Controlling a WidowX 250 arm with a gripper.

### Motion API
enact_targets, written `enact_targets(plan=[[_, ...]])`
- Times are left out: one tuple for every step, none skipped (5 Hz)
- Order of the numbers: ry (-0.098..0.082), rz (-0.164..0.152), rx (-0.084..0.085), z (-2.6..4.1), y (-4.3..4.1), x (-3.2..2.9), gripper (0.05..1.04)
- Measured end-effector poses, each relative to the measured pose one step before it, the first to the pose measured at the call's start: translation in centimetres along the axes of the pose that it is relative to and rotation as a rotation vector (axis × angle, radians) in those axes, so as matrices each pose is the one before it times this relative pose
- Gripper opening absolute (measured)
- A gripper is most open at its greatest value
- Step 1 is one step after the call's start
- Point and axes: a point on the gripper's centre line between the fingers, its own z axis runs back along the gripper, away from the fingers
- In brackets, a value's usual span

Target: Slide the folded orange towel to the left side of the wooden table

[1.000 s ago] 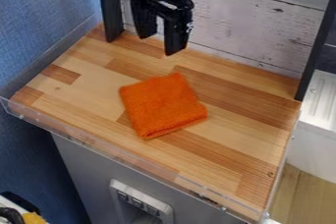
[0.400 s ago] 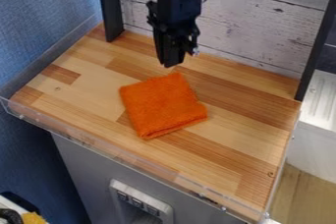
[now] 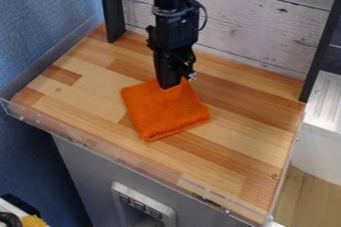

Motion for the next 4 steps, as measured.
enact_targets(plan=[[0.0154, 0.0024, -0.0067, -1.35, 0.304, -0.638, 0.062], [0.004, 0.008, 0.0036, -1.286, 0.254, -0.501, 0.062], [-0.006, 0.0034, 0.0159, -0.613, 0.104, -0.141, 0.059], [-0.0021, 0.0136, 0.0166, -0.47, 0.049, -0.297, 0.059]])
